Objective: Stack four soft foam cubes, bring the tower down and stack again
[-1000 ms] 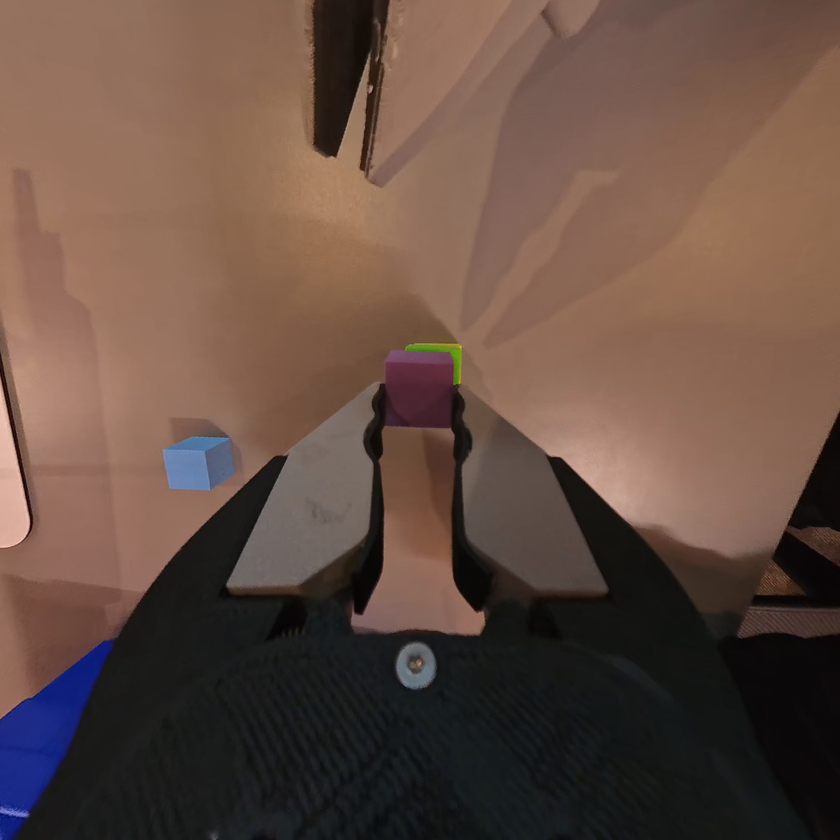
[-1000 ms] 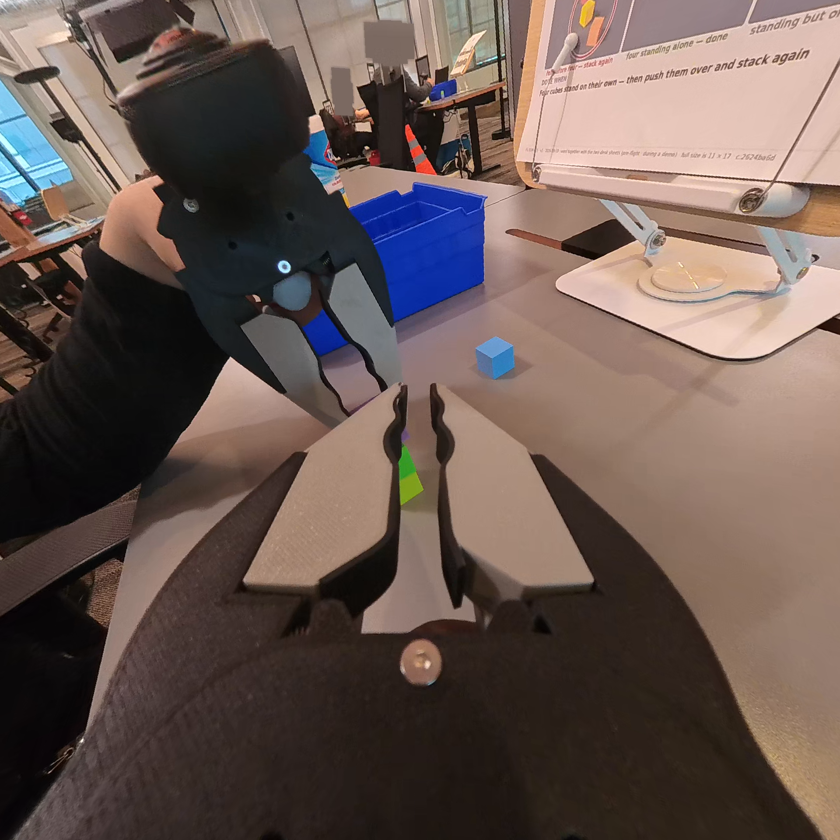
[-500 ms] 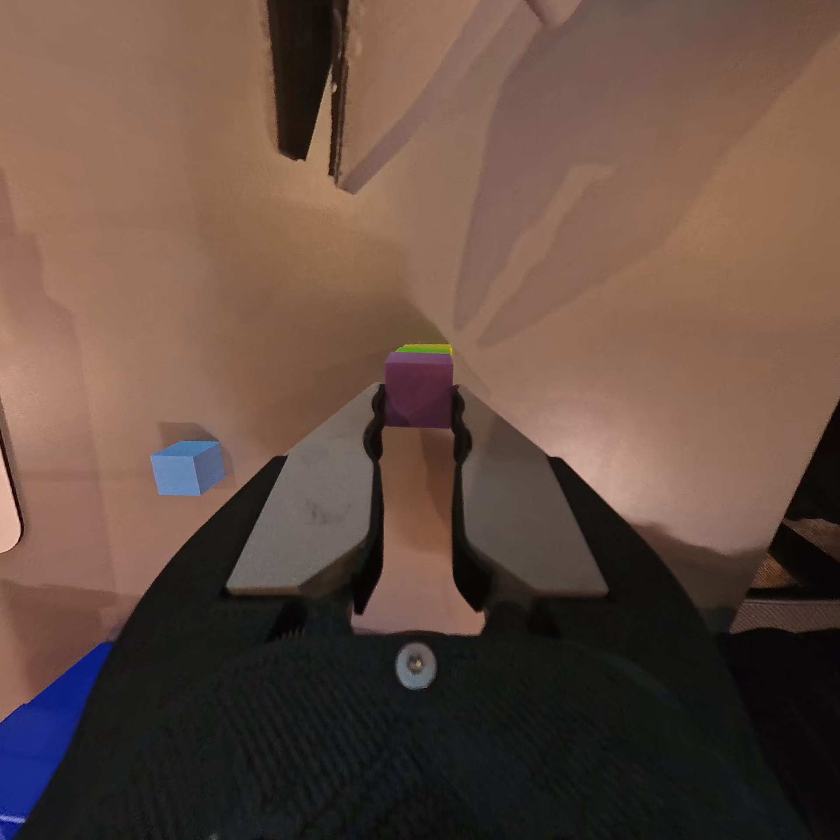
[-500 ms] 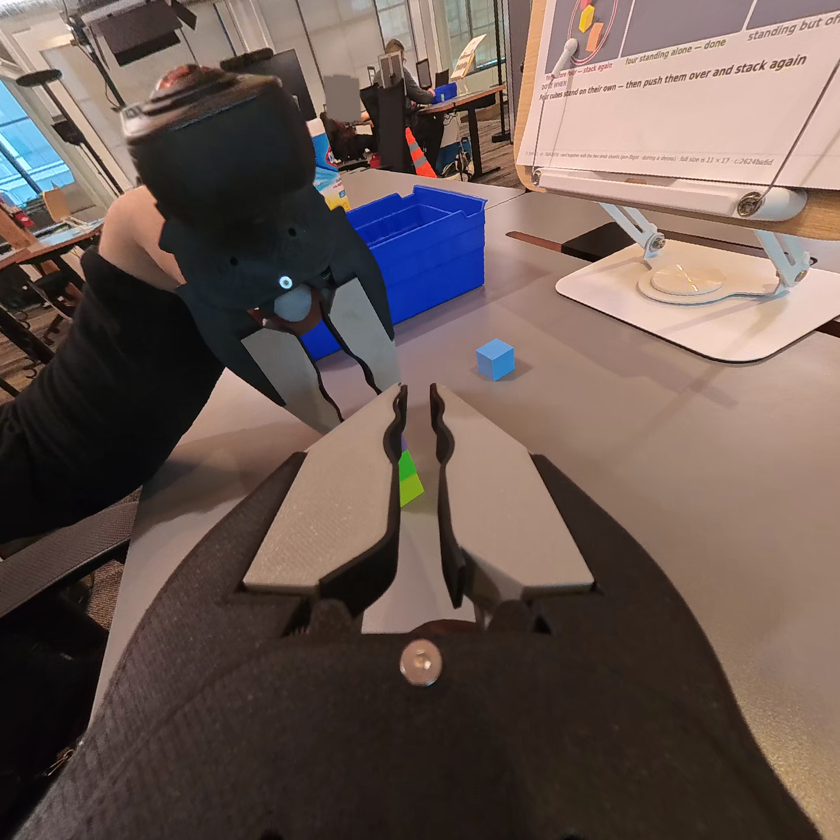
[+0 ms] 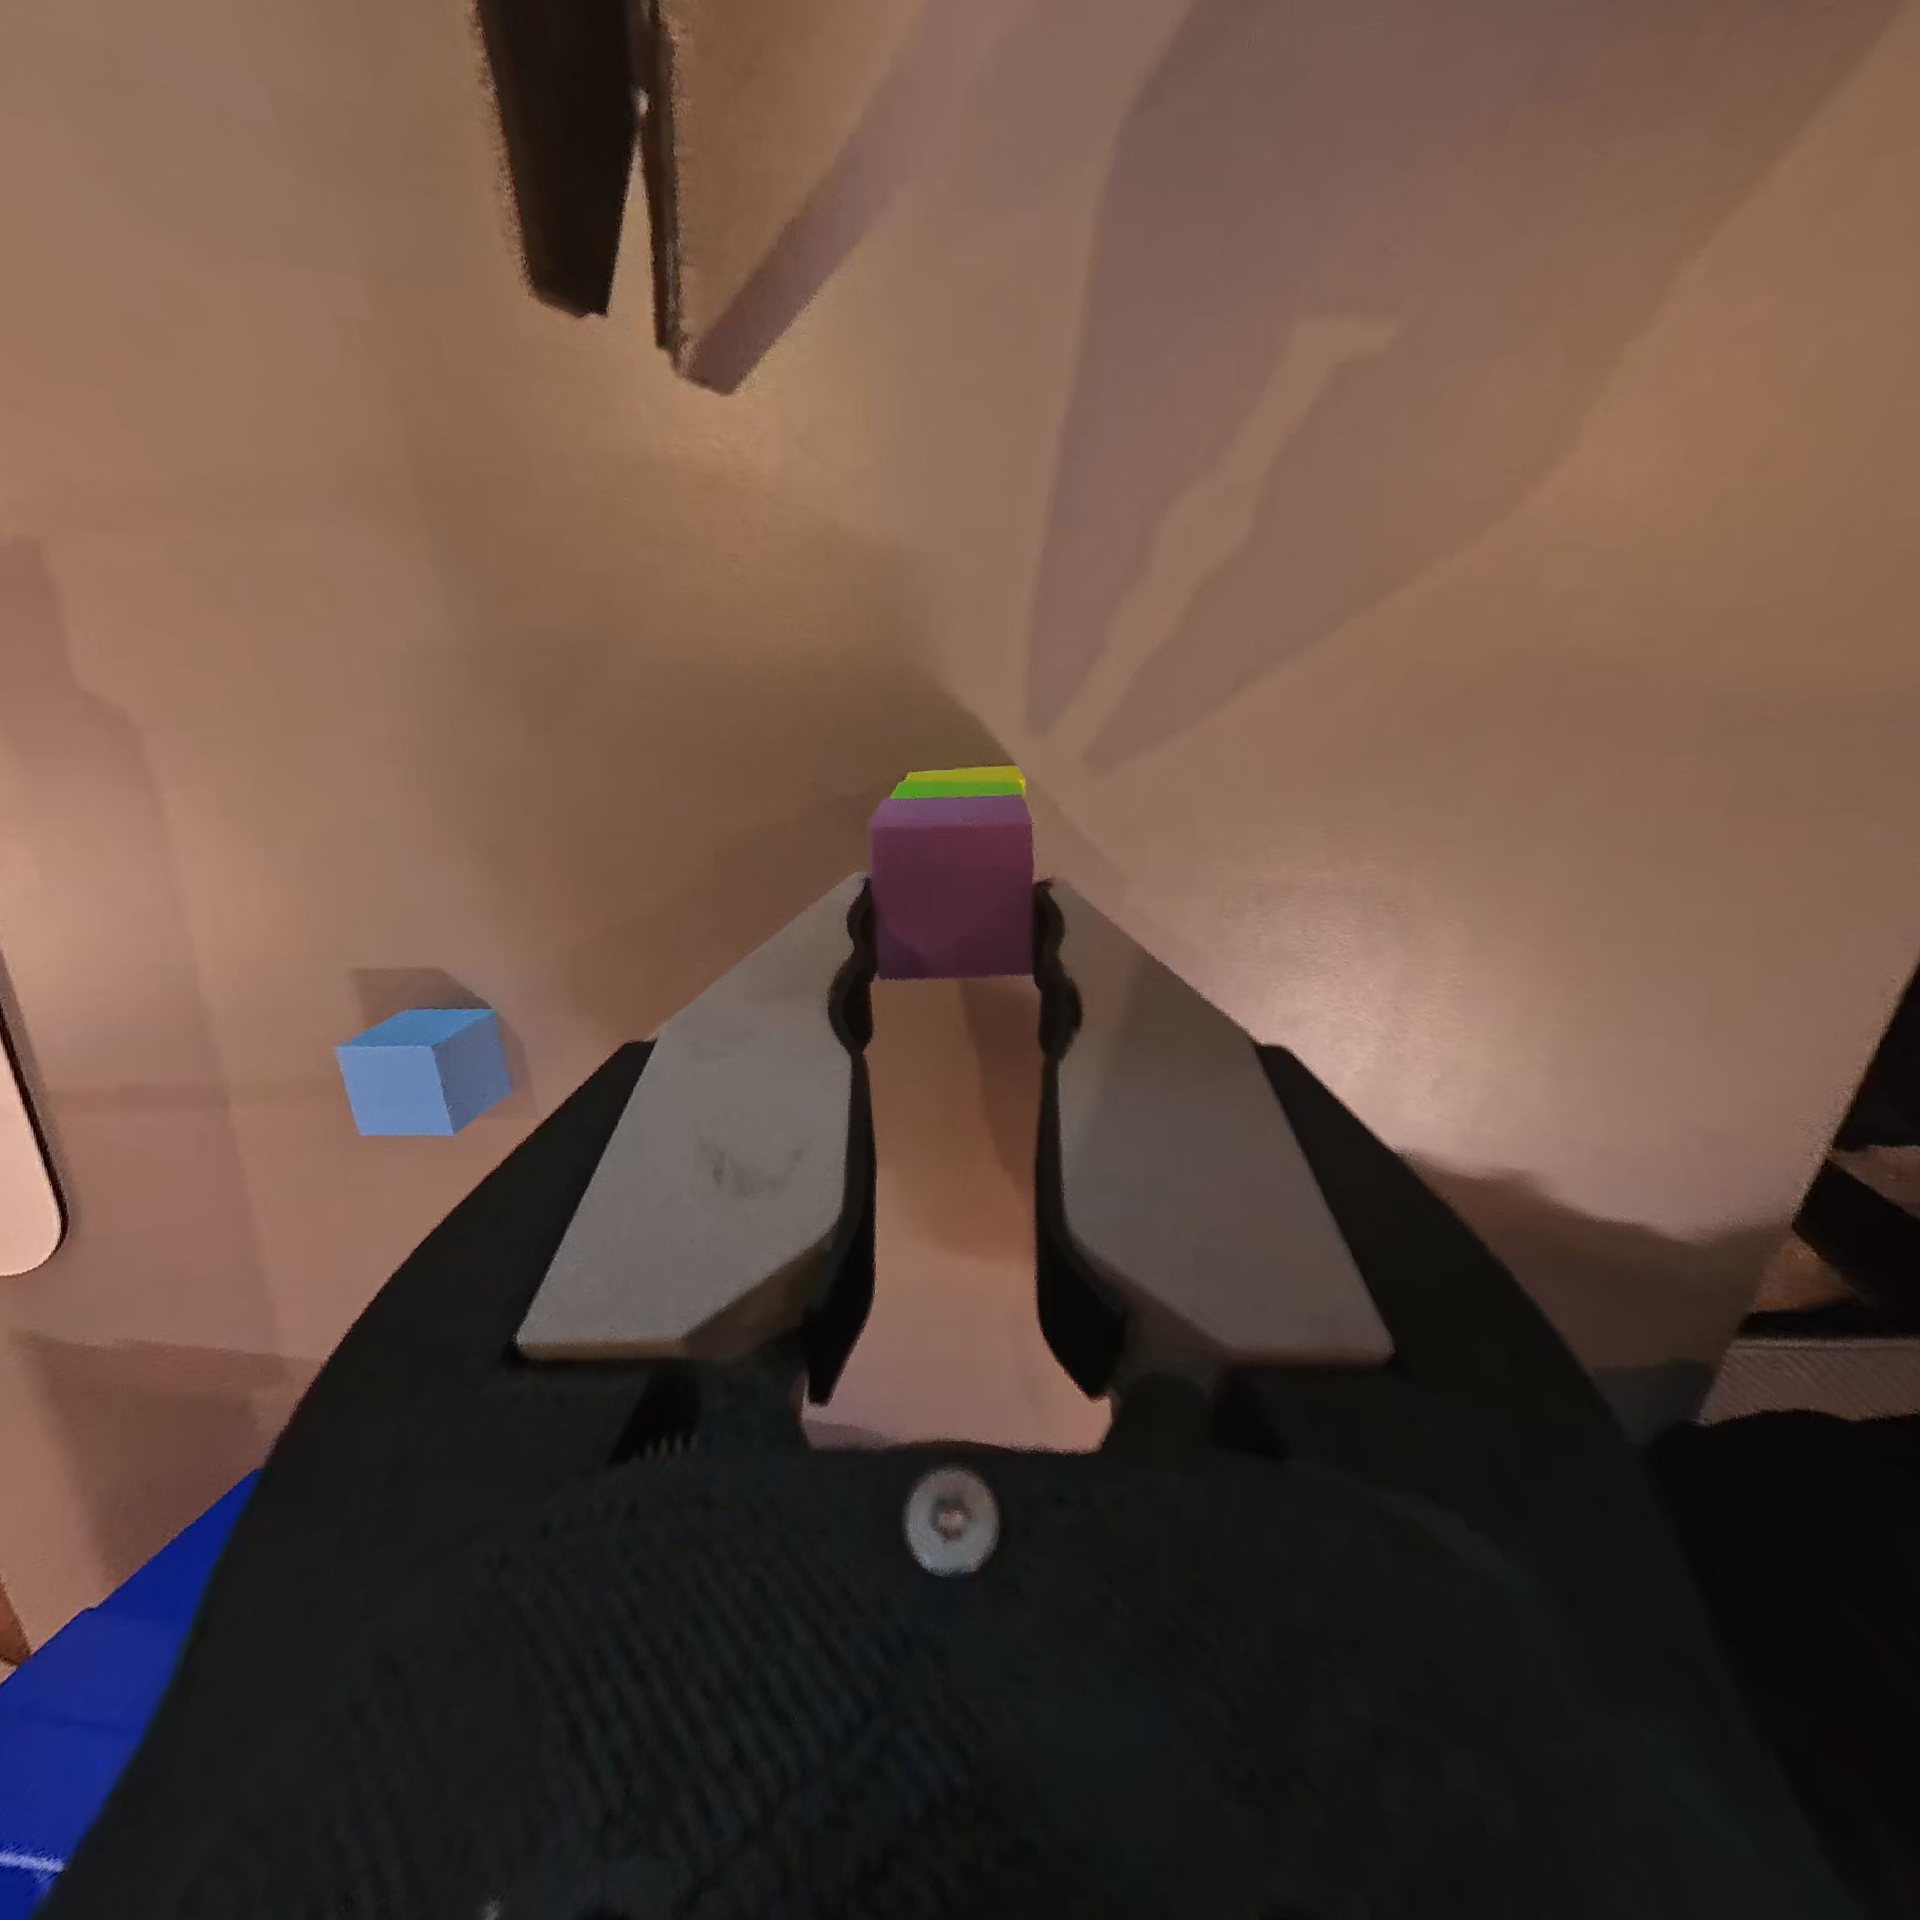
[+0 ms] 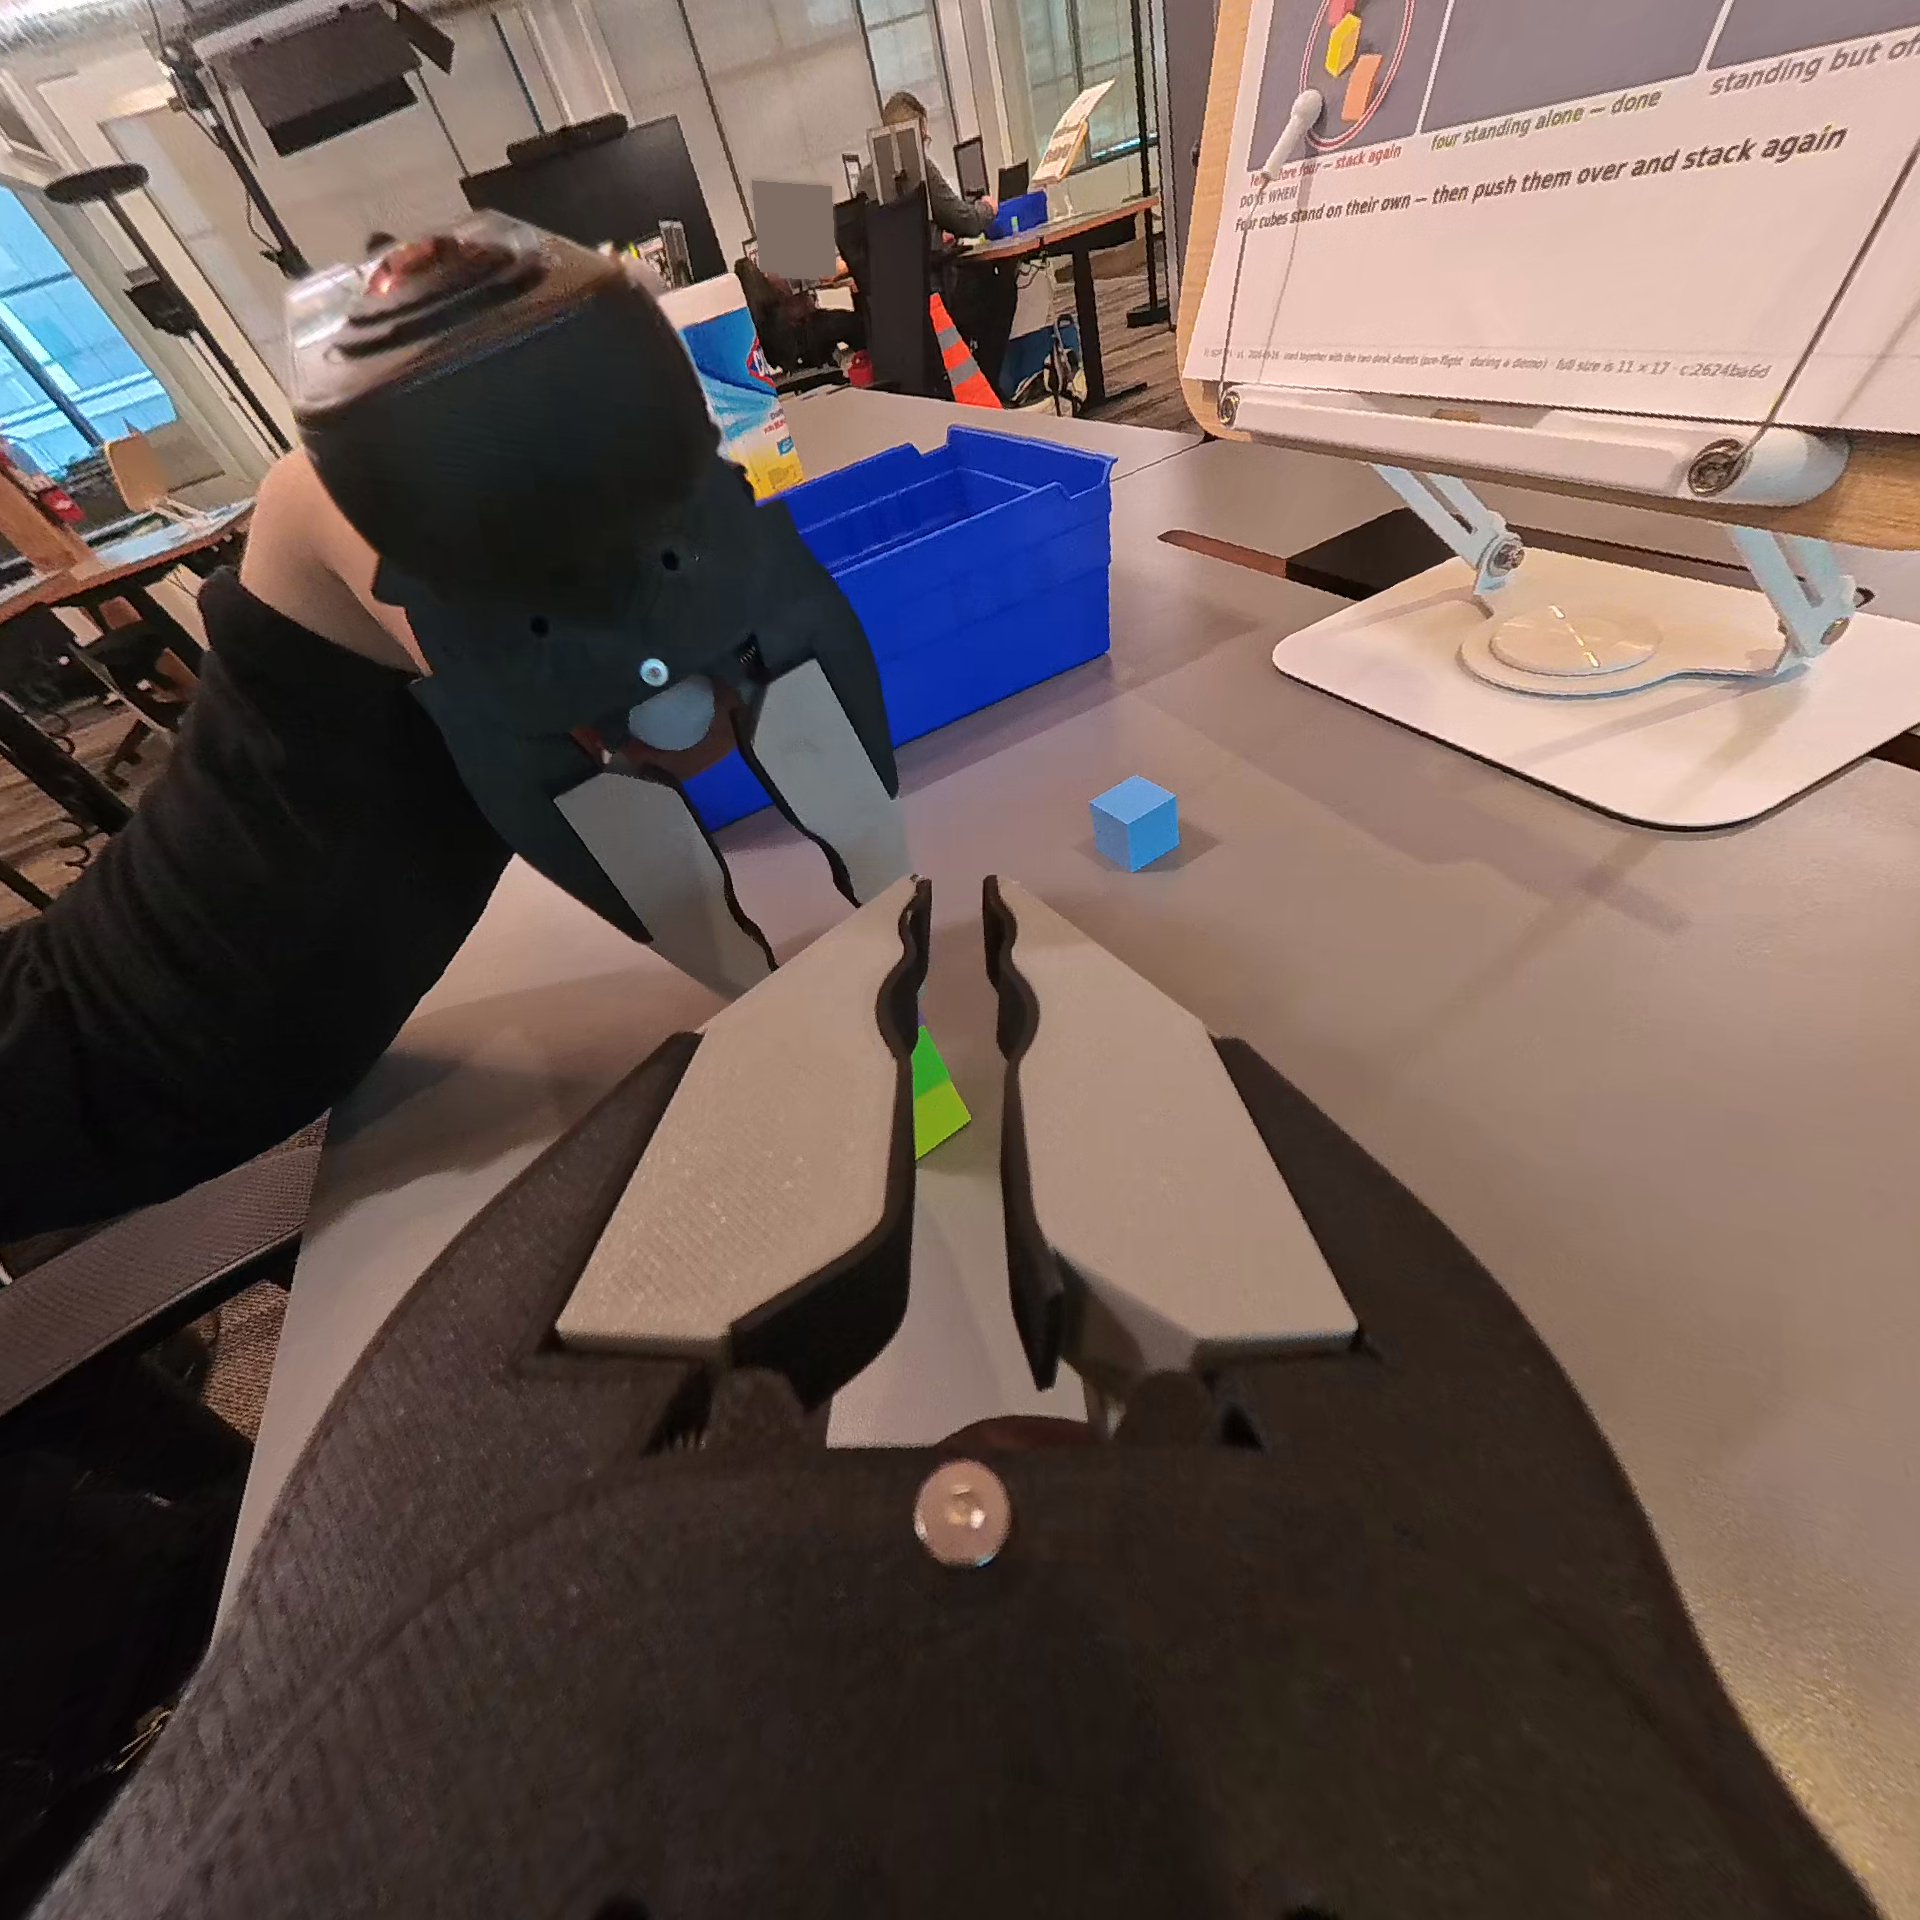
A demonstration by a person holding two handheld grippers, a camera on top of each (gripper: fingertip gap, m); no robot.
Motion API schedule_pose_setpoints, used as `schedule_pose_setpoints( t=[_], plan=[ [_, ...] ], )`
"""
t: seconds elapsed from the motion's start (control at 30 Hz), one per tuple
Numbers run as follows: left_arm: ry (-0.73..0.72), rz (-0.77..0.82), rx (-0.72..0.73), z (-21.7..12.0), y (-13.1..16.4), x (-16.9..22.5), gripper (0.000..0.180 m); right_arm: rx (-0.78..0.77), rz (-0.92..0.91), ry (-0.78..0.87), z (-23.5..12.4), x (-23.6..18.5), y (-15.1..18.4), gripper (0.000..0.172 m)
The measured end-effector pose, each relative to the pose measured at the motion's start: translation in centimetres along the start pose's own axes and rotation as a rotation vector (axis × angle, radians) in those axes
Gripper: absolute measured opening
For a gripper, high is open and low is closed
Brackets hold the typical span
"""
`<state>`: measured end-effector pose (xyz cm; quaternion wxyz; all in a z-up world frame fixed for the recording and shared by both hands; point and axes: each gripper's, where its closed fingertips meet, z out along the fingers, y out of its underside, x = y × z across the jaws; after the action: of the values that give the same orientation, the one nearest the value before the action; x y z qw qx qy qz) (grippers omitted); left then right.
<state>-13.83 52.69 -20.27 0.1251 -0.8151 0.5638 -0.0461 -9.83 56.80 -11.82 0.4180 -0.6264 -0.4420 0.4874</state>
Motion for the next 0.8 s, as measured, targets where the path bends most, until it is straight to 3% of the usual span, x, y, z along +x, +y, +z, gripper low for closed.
schedule_pose_setpoints(
  t=[0.47,0.8],
  plan=[
    [-0.004,-0.009,0.030,-0.6,-0.1,0.0,0.043,-0.027,-0.004,-0.015,0.4,-0.3,0.6,0.008],
    [-0.076,-0.115,0.107,-3.4,2.4,-1.1,0.063,-0.111,-0.035,-0.121,1.7,-2.2,2.5,0.020]
  ],
)
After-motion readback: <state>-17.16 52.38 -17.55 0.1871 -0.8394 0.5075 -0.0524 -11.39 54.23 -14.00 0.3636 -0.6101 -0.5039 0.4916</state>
